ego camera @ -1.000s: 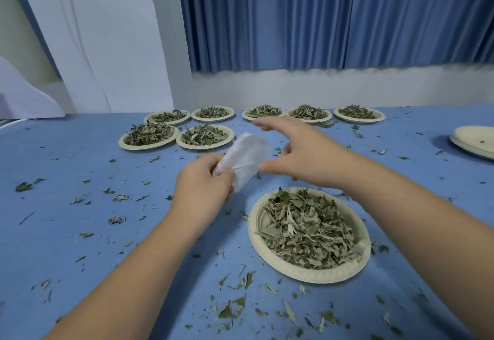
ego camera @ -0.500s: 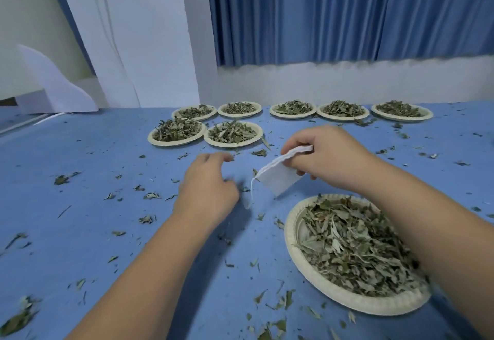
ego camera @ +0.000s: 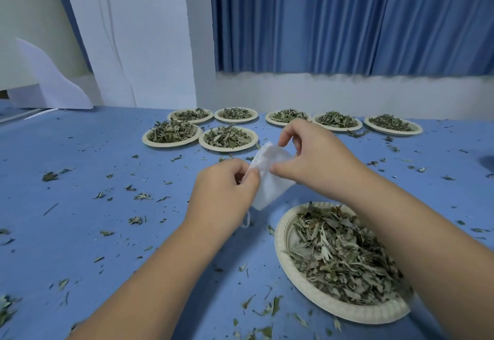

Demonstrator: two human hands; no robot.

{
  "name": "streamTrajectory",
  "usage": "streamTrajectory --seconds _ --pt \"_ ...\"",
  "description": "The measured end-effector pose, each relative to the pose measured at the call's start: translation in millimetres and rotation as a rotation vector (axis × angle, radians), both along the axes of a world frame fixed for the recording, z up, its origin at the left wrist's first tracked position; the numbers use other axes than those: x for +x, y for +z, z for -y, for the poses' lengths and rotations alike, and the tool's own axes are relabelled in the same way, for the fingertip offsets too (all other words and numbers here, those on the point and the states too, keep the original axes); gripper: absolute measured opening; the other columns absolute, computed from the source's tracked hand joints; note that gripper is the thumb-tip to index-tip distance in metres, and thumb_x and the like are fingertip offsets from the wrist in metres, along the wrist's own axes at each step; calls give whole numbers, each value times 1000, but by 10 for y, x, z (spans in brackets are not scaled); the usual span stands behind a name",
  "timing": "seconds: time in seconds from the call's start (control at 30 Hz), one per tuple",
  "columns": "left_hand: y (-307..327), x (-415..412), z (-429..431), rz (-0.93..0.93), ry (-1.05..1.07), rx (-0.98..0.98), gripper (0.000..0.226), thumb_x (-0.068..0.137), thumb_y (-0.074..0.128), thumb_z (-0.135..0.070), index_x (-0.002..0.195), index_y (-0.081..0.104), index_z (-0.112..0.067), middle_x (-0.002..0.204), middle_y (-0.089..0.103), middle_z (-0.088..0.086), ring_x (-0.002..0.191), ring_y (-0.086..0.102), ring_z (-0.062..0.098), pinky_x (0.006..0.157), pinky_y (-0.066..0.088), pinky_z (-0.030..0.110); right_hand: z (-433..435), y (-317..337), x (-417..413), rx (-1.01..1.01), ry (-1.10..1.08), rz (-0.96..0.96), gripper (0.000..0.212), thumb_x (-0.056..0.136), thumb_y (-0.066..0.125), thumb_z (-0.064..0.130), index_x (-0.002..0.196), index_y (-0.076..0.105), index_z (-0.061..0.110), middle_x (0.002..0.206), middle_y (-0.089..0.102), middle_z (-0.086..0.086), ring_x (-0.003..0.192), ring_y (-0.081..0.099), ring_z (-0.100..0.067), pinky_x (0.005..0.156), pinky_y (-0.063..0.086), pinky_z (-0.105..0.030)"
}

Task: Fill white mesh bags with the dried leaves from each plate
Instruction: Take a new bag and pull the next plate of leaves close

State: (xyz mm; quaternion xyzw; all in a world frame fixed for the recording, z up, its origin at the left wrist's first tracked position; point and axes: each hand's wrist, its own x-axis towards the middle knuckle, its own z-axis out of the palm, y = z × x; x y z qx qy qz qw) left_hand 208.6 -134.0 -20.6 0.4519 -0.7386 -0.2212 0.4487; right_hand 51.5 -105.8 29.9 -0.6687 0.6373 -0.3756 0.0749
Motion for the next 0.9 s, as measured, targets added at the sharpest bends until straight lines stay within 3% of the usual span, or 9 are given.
streamTrajectory --seconds 0.07,0.13,0.27,0.37,0.47,0.57,0.7,0.77,0.9 --pt "6 -11 -13 -51 -7 39 32 91 61 -35 61 59 -25 52 56 -22 44 48 -1 44 32 12 -40 36 56 144 49 201 37 67 75 37 92 52 22 66 51 5 52 61 -18 54 56 -39" --pt "7 -27 -32 -51 -14 51 30 89 63 -42 63 61 -27 56 59 -24 45 48 0 43 31 14 -38 4 105 253 51 252 30 74 70 32 95 50 23 64 60 -2 57 69 -23 60 60 -44" --pt "32 -60 -100 -58 -58 89 24 87 69 -39 66 63 -28 64 67 -14 51 62 10 51 51 29 17 -78 154 176 -15 282 10 82 55 20 91 51 21 65 69 -7 56 70 -24 63 59 -48" --pt "80 -61 -132 -213 -125 246 17 90 69 -29 78 66 -18 69 69 1 51 67 20 52 58 33 44 -91 137 108 -38 301 12 74 59 10 85 55 16 63 68 -6 59 70 -26 64 59 -50" --pt "105 -44 -128 -455 -173 476 14 96 60 -21 90 63 -9 63 70 1 54 68 26 55 60 36 46 -74 93 53 -8 195 15 75 61 8 82 54 19 62 63 1 64 69 -18 67 57 -34" --pt "120 -29 -112 -639 -140 619 8 97 55 -14 93 59 -8 65 69 4 53 68 22 49 57 30 -15 -31 74 51 53 23 20 73 63 10 79 51 25 69 64 3 60 55 -7 54 40 -19" --pt "117 -79 -108 -842 -180 756 4 97 53 -10 95 54 -6 54 67 5 51 66 20 54 58 32 -63 -24 122 54 172 17 22 74 63 7 81 52 24 68 63 4 57 49 -4 60 43 -24" --pt "118 -115 -134 -900 -181 799 2 97 53 -7 97 54 -5 65 64 12 48 63 17 51 57 30 -62 -31 140 49 195 23 22 76 64 7 82 52 24 67 62 5 57 49 -5 60 43 -24" --pt "98 -154 -131 -848 -102 719 10 97 47 -5 92 54 -9 59 48 -1 36 38 5 34 31 17 -61 -11 108 72 153 53 20 76 61 7 80 50 24 69 65 -2 62 58 -16 61 46 -28"
